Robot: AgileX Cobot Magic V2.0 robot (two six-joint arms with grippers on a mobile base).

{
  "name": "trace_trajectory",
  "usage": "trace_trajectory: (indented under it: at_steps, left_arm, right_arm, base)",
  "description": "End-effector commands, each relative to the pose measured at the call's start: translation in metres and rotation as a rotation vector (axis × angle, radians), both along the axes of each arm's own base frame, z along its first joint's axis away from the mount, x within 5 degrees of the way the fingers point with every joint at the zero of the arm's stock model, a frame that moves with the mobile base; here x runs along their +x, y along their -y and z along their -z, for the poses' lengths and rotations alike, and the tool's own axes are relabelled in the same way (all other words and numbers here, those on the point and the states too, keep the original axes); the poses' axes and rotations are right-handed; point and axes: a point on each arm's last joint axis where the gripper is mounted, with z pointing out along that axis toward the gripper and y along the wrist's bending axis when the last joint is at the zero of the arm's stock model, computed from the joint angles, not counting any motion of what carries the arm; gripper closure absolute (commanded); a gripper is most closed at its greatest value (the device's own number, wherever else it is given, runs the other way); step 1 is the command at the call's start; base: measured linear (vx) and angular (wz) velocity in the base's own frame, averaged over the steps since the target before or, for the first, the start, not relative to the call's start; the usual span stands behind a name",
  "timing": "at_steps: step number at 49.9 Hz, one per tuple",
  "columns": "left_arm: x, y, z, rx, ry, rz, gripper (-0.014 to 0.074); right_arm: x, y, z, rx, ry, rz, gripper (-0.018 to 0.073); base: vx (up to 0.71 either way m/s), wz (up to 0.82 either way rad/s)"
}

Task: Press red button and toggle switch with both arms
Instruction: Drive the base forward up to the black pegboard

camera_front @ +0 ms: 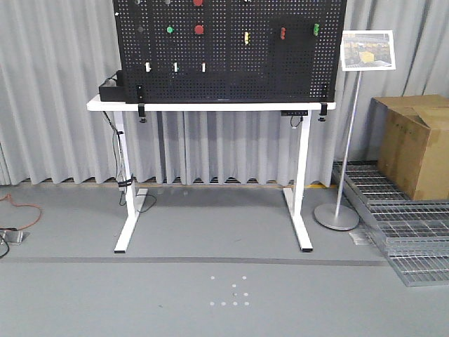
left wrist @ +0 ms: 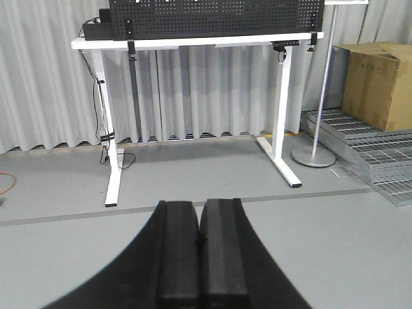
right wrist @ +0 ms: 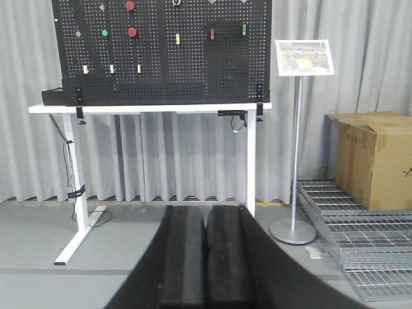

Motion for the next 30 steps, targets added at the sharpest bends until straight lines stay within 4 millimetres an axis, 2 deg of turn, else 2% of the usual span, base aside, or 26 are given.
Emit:
trace_trajectory:
  at_steps: [1, 30]
  left_arm:
    - [0.0004, -0.0003, 0.0034, -0.016, 0.061, -0.003, 0.0595]
    - [0.0004, -0.0003, 0.0034, -0.016, 0.061, -0.003, 0.0595]
  right_arm:
    - [-0.0018, -0.0003, -0.0041, -0.009, 0.085, -0.001, 0.0562]
    - [-0.0018, -0.0003, -0.0041, -0.009, 0.085, -0.001, 0.0562]
  base:
    - [0.00, 0.00]
    - [0.00, 0.00]
